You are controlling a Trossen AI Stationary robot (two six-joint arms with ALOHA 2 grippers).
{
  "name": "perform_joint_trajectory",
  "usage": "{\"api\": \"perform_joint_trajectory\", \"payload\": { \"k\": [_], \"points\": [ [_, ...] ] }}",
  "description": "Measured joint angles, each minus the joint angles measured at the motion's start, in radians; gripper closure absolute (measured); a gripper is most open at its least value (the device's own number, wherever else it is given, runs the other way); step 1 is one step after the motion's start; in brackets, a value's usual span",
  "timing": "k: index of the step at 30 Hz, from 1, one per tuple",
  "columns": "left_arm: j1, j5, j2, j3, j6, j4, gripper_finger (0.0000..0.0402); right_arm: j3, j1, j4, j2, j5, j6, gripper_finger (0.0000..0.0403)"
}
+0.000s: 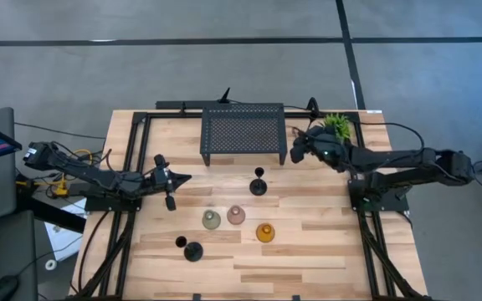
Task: Pick & Place candle stick holders
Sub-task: Put the top black candle holder on the shelf
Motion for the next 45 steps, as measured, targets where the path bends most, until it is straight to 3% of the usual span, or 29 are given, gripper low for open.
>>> {"api": "perform_joint_trajectory", "payload": {
  "k": [3,10,18,27,31,38,45],
  "points": [
    [0.000,0.000,0.000,0.000,0.000,0.000,0.0390,0.047,0.009,-0.110,0.000,0.064,0.047,0.0398],
    [0.000,0.000,0.000,0.000,0.000,0.000,0.0390,0.069,-0.016,-0.133,0.000,0.059,0.014,0.0377],
    [0.000,0.000,0.000,0.000,0.000,-0.001,0.0390,0.069,-0.077,-0.172,0.002,0.048,0.057,0.0273],
    [0.000,0.000,0.000,0.000,0.000,-0.001,0.0390,0.069,-0.138,-0.143,0.002,-0.053,0.065,0.0161],
    [0.000,0.000,0.000,0.000,0.000,-0.001,0.0390,0.069,-0.154,-0.122,0.002,-0.061,0.063,0.0149],
    [0.000,0.000,0.000,0.000,0.000,-0.001,0.0390,0.069,-0.146,-0.080,0.002,-0.179,0.066,0.0149],
    [0.000,0.000,0.000,0.000,0.000,-0.001,0.0390,0.069,-0.114,-0.110,0.002,-0.189,0.089,0.0149]
  ]
}}
